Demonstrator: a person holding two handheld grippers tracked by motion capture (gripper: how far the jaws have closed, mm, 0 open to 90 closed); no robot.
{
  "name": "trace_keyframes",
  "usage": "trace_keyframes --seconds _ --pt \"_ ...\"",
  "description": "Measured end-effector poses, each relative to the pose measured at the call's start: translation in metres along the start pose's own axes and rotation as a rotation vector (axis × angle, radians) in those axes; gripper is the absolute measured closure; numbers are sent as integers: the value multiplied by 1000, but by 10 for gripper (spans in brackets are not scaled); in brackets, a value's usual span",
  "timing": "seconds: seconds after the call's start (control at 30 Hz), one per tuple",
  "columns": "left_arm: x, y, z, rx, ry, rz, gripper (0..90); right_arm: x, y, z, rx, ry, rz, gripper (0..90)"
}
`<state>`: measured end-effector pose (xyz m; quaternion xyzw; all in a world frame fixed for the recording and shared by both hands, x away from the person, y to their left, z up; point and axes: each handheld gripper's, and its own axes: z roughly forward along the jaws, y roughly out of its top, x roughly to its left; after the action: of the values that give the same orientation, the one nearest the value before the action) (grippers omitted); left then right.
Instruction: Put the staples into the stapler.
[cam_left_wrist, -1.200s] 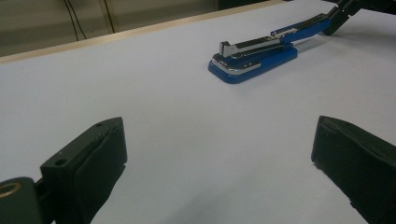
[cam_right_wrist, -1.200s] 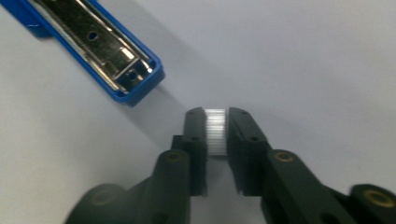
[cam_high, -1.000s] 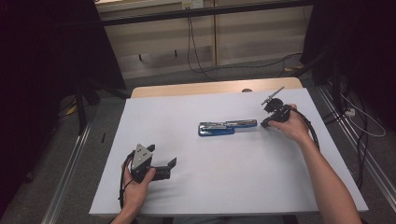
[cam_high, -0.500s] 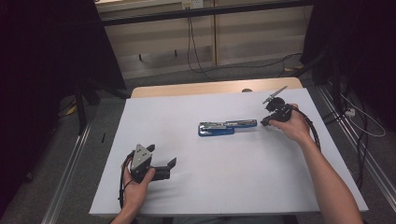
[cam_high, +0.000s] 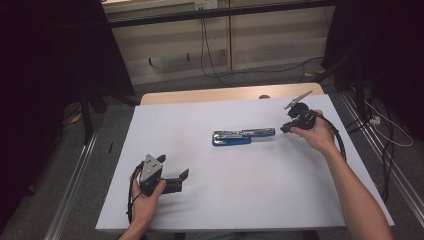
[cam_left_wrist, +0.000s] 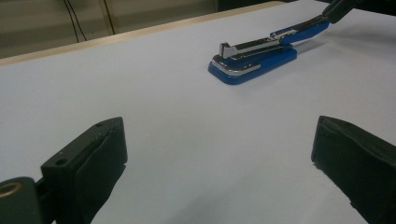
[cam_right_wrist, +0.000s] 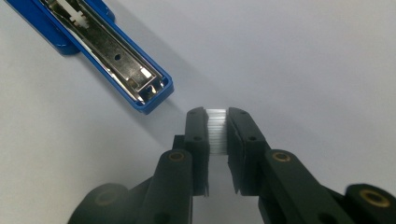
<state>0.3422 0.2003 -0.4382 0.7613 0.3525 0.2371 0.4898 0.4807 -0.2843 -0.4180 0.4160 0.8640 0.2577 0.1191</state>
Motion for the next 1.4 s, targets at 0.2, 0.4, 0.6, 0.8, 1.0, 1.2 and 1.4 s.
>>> trace_keyframes --seconds 0.2,0.4,0.6,0.8,1.0,1.2,1.4 --pt "0 0 -1 -5 2 -5 36 1 0 -7 -18 8 12 791" --pt "1 0 -1 -4 1 -3 36 -1 3 -17 -62 11 20 791" --pt "1 0 -1 -5 2 -2 36 3 9 -25 -92 20 3 791" --pt "1 0 -1 -3 -1 -4 36 10 13 -22 -96 51 -21 791" --pt "1 0 -1 -9 4 -8 35 16 17 -20 -111 72 -34 791" --pt "1 0 -2 -9 3 -7 35 25 22 -15 -120 99 -76 791" --pt "2 0 -2 -9 3 -7 35 31 26 -14 -136 117 -92 791"
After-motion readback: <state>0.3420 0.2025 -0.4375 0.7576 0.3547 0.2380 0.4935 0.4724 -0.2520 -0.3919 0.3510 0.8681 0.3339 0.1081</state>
